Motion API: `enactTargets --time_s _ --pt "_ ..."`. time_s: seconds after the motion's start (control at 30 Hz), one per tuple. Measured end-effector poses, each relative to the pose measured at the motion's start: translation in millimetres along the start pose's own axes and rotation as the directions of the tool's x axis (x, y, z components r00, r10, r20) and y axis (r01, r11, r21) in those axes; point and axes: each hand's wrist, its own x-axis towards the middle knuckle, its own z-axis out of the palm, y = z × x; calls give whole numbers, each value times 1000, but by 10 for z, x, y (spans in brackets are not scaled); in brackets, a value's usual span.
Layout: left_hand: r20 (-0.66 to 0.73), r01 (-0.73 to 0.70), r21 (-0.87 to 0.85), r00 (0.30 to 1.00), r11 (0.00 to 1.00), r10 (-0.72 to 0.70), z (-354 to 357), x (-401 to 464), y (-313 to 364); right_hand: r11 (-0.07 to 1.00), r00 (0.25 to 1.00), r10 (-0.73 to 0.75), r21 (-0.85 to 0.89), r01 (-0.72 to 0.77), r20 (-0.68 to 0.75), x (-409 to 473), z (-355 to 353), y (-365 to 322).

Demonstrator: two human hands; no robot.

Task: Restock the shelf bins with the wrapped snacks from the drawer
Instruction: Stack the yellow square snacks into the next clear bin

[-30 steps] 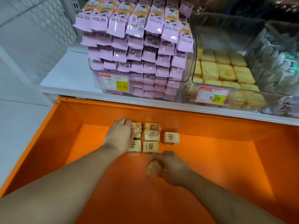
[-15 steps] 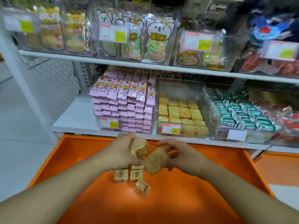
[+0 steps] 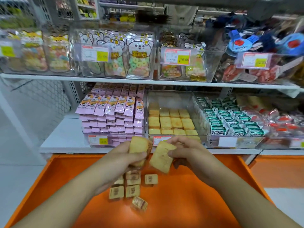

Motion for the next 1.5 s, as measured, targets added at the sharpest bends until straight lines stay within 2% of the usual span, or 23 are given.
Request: enactTargets --time_s 0.1,0.2,0.33,0.43,0.53,0.67,0.73,0.9,1.03,1.13,1.17,1.23,1.3,1.33,1.4,1.43,1.5 --pt "-15 23 -111 1000 994 -24 68 67 33 1000 999 -30 5 30 18 71 -11 -31" --pt "-24 62 -198 997 978 -68 128 150 52 994 997 -72 -80 73 15 96 -39 -49" --pt "9 90 -314 996 945 -92 218 218 94 939 989 -146 -312 144 17 63 -40 -105" --pt "56 92 -286 995 954 -79 289 224 130 891 987 -160 -426 158 30 48 -28 -128" --pt "60 71 -251 997 965 -58 360 248 142 801 980 -194 -570 184 45 32 -78 -120" --pt "-24 38 -258 999 965 -46 476 323 176 577 940 -266 -746 332 213 -39 -29 -147" --pt "-33 20 -250 999 968 -29 537 354 208 524 927 -284 -770 365 246 -26 21 -159" --pt "-35 1 -208 999 978 -8 636 427 305 557 926 -348 -762 329 146 152 -28 -177" --pt "-32 17 -285 999 958 -27 629 598 364 550 913 -398 -772 319 93 316 -150 -185" --pt "-48 -22 -324 999 946 7 634 726 349 622 926 -376 -733 275 29 467 -316 -225" --pt "-78 -48 -269 997 962 27 636 761 318 640 932 -363 -722 263 18 532 -370 -240" --pt "-133 -100 -43 987 994 93 643 777 271 650 933 -360 -717 252 2 705 -488 -264" --pt "-152 -175 257 964 950 219 637 743 213 647 930 -365 -729 223 -39 945 -630 -260" --pt "-128 -219 447 944 867 304 628 730 169 651 936 -346 -735 190 -64 1076 -708 -251" --pt "9 -270 771 910 577 414 591 743 68 662 956 -279 -739 127 -86 1342 -851 -210" --pt "86 -276 854 911 442 404 565 750 19 665 963 -255 -739 110 -85 1458 -905 -166" --pt "168 -270 919 927 288 334 509 791 -67 676 969 -235 -728 112 -70 1638 -943 -75"
